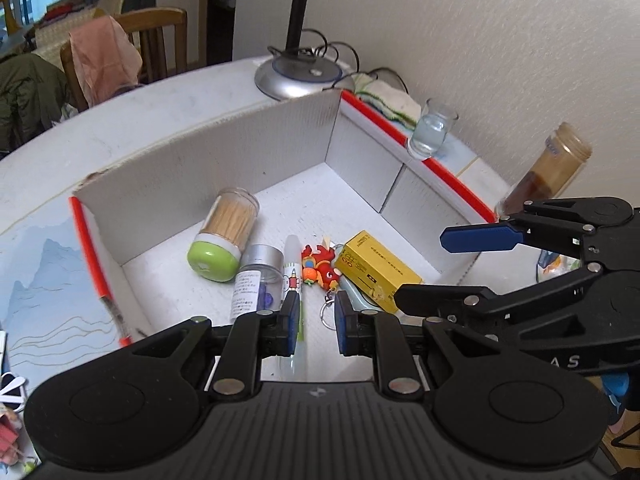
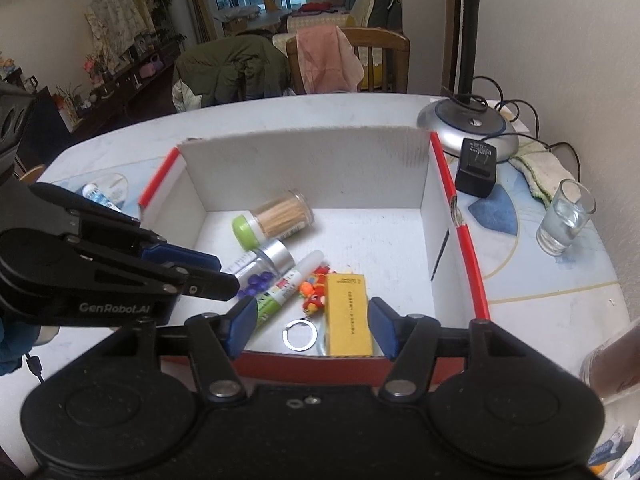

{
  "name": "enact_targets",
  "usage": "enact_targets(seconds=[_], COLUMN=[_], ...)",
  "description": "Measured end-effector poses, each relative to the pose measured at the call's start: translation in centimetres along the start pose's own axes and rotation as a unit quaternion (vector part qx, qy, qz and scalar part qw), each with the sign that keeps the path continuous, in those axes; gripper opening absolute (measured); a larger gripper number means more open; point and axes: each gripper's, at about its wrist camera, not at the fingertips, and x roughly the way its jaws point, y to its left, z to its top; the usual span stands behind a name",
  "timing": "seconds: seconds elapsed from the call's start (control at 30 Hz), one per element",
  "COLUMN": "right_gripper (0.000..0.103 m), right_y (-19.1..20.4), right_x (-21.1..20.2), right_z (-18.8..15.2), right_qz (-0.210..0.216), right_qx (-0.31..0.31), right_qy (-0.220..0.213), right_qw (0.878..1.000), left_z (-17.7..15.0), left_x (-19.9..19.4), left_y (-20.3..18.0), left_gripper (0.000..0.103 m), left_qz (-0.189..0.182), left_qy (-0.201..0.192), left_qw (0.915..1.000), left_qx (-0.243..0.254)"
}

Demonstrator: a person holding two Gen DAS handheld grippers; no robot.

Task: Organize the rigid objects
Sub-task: 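Withdraw both tools from the shoebox back over the mat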

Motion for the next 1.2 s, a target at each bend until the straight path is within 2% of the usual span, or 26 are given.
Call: enact_targets(seconds=[0.23,0.57,0.9,1.0,1.03,1.07,1.2], right_gripper=[0.064,0.071,0.077,0.077,0.077,0.077,0.077], right_y=[2.0,6.1,11.8,13.5,14.1,14.7,16.8], right_x=[-1.5,-3.5,-4.1,-4.0,-3.9,-3.8,-3.4], right_z=[-0.3,-1.0,-1.7,-1.9,-1.9,-2.0,-2.0], right_qz=[0.005,0.028,0.052,0.061,0.064,0.065,0.069], right_qx=[0.000,0.002,-0.010,-0.011,-0.012,-0.012,-0.014], right_qy=[-0.019,-0.037,-0.041,-0.038,-0.037,-0.036,-0.033], right_qw=[1.000,0.999,0.998,0.997,0.997,0.997,0.997], left_z=[-1.8,-5.5,-10.2,-11.5,-12.0,-12.4,-13.7], left_x=[-3.1,-7.9,-11.9,-13.0,-13.5,-13.9,-15.2], left_y=[0.6,2.6,6.1,7.3,7.8,8.2,9.7], left_gripper=[0.017,0.017,0.019,0.042,0.057,0.063,0.064], left_qz=[0.009,0.003,0.043,0.053,0.056,0.059,0.065], left_qy=[-0.031,-0.070,-0.091,-0.099,-0.103,-0.107,-0.109], left_qw=[0.9995,0.9973,0.9934,0.9918,0.9910,0.9903,0.9894], left_qx=[-0.003,-0.023,-0.055,-0.062,-0.065,-0.067,-0.070])
